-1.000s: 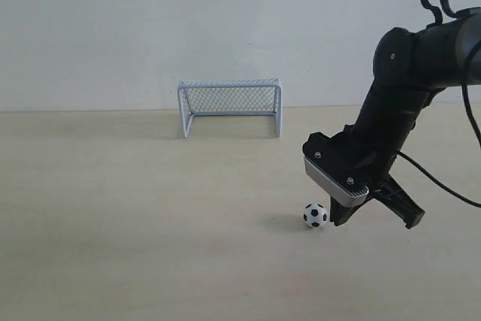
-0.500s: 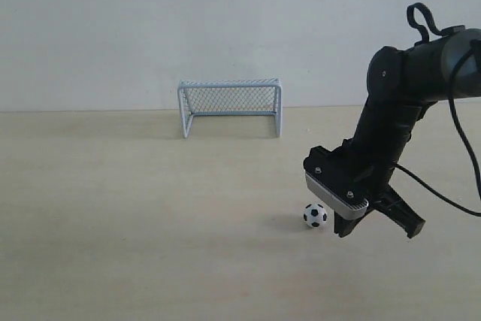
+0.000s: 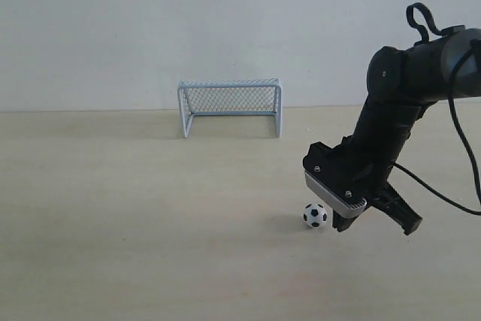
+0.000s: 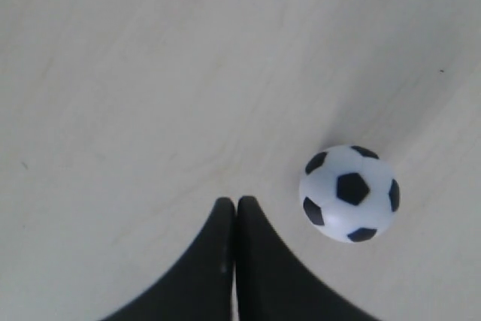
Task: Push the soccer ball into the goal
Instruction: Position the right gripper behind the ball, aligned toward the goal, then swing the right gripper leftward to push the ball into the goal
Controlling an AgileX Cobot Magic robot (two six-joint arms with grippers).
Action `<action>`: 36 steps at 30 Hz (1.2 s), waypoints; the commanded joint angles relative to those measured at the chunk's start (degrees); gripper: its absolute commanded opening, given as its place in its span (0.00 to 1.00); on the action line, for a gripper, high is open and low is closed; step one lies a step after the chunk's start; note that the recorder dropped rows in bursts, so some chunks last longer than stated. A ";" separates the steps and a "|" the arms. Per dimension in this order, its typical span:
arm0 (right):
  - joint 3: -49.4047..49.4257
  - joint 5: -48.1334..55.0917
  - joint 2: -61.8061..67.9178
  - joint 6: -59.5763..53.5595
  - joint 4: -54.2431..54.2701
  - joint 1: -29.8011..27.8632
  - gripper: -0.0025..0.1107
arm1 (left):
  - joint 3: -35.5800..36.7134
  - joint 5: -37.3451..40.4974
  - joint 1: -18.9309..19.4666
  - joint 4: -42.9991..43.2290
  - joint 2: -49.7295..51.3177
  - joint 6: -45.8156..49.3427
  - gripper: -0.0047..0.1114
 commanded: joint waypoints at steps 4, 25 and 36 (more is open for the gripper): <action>-0.24 2.64 0.16 1.12 0.25 0.06 0.02 | 0.23 0.07 0.13 0.23 -0.19 -0.58 0.08; -0.24 -0.78 0.27 4.74 -2.70 3.04 0.02 | 0.23 0.07 0.13 0.23 -0.19 -0.58 0.08; -0.24 -4.06 1.27 1.63 -4.15 3.04 0.02 | 0.23 0.07 0.13 0.23 -0.19 -0.58 0.08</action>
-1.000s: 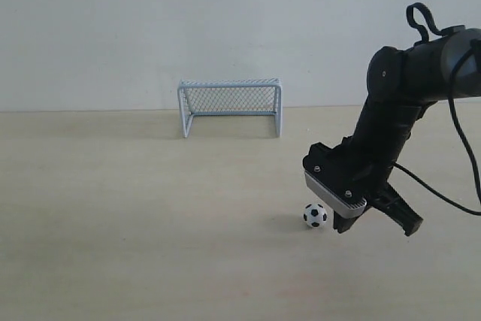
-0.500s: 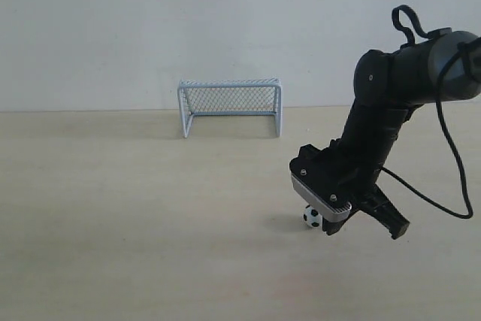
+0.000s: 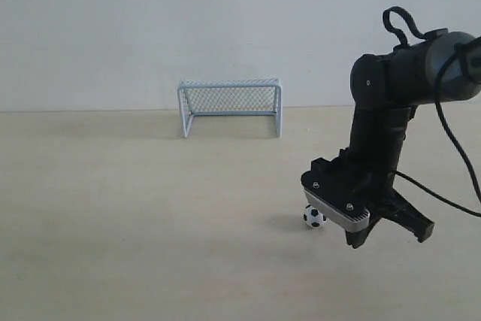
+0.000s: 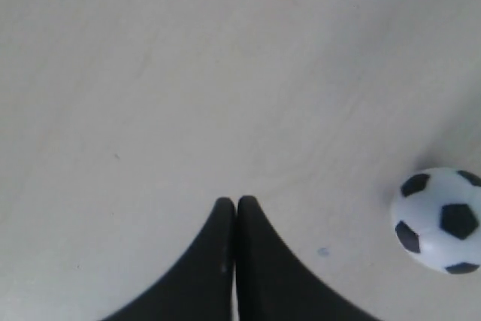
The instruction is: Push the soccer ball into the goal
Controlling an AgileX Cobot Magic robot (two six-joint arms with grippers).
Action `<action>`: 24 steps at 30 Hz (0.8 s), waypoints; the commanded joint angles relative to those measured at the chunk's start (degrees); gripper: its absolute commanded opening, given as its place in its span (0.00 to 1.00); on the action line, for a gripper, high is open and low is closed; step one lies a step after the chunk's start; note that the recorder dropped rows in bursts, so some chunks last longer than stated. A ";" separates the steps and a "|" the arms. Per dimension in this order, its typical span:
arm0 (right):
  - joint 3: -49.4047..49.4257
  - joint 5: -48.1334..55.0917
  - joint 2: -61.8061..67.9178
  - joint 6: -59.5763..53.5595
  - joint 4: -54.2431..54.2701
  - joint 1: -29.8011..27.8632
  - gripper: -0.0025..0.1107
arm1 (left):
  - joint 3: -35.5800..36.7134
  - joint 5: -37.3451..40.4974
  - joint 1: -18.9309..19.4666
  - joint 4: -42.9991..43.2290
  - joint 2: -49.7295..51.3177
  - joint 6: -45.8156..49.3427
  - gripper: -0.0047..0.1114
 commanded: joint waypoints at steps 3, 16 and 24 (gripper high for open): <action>-0.24 -45.79 4.79 7.37 14.43 0.46 0.02 | 0.23 0.07 0.13 0.23 -0.19 -0.58 0.08; -0.24 -3.95 -13.87 15.16 14.45 -3.87 0.02 | 0.23 0.07 0.13 0.23 -0.19 -0.58 0.08; -0.12 8.31 -21.44 22.30 18.82 -13.99 0.02 | 0.23 0.07 0.13 0.23 -0.19 -0.58 0.08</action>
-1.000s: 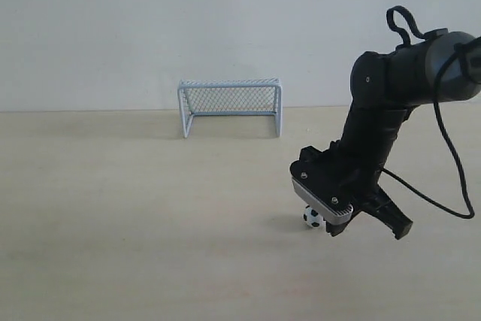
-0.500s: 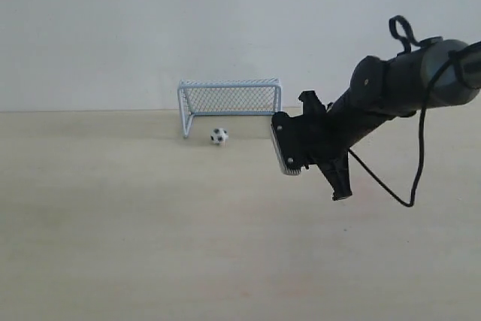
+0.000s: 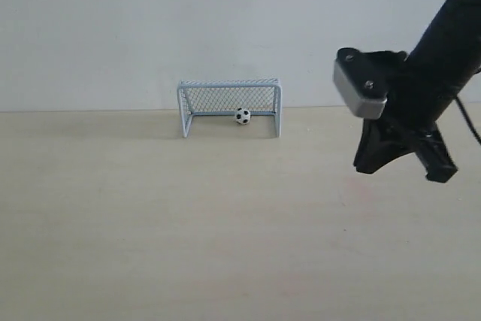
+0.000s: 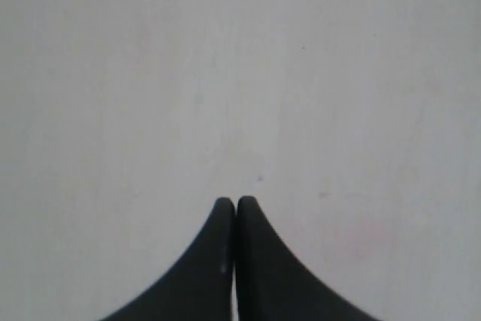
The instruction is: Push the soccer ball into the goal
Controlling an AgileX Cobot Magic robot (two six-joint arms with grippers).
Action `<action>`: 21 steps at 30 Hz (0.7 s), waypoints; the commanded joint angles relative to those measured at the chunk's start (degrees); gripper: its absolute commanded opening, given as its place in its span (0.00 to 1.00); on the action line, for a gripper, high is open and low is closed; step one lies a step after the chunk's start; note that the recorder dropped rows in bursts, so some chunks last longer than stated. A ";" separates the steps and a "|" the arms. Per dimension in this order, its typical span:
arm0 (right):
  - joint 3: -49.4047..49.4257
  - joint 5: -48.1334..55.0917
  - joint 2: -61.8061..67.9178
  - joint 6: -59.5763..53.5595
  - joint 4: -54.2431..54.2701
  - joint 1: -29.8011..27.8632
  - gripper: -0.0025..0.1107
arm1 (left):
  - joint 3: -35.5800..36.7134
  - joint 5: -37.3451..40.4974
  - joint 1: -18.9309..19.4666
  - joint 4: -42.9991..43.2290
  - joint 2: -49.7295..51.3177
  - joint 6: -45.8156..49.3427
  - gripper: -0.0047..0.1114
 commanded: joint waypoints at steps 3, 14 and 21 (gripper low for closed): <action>1.71 3.06 -7.04 9.67 5.01 -10.11 0.02 | 0.23 0.07 0.13 0.23 -0.19 -0.58 0.08; 21.93 -5.70 -24.55 27.90 13.41 -18.94 0.02 | 0.23 0.07 0.13 0.23 -0.19 -0.58 0.08; 25.57 3.06 -29.43 27.90 13.54 -18.94 0.02 | 0.23 0.07 0.13 0.23 -0.19 -0.58 0.08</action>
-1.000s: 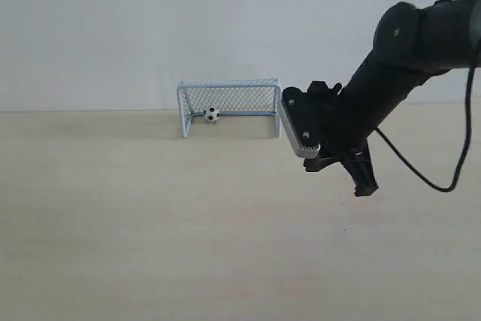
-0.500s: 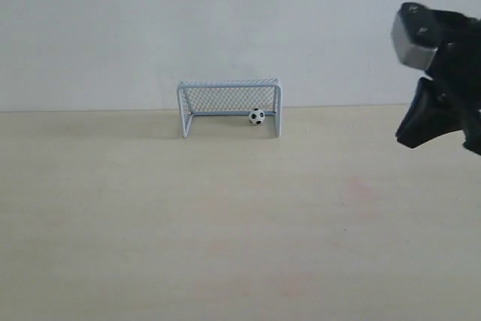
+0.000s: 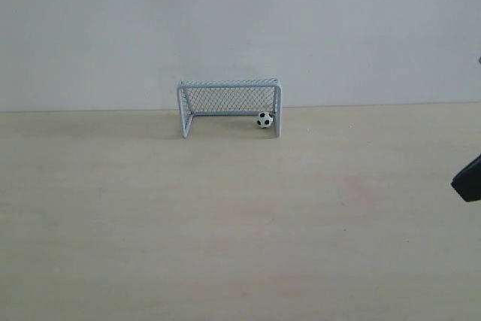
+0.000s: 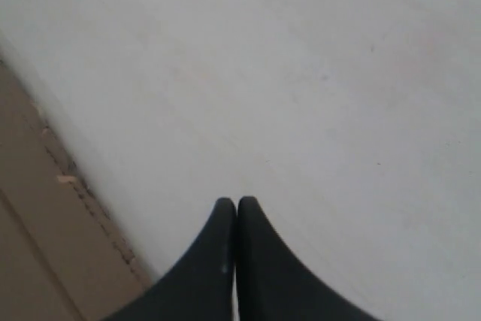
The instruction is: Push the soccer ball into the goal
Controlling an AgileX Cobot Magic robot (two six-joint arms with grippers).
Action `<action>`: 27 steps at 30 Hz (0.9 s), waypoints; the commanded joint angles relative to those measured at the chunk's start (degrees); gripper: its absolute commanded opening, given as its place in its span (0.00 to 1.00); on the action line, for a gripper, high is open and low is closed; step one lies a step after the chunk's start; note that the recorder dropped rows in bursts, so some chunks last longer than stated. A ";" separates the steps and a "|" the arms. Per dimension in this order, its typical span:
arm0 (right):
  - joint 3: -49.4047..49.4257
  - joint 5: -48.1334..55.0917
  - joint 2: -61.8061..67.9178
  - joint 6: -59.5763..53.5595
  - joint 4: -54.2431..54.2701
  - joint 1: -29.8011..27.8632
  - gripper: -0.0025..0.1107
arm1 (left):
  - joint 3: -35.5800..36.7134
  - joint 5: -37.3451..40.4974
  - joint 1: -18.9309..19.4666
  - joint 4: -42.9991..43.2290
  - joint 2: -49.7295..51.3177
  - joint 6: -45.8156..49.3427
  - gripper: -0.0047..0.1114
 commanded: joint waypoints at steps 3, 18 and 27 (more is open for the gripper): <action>0.60 2.78 -1.67 0.23 0.74 -0.28 0.02 | 0.23 0.07 0.13 0.23 -0.19 -0.58 0.08; 1.78 -9.63 -7.07 8.64 9.13 -0.28 0.02 | 0.23 0.07 0.13 0.23 -0.19 -0.58 0.08; 21.42 -45.18 -26.70 8.64 29.80 -0.28 0.02 | 0.23 0.07 0.13 0.23 -0.19 -0.58 0.08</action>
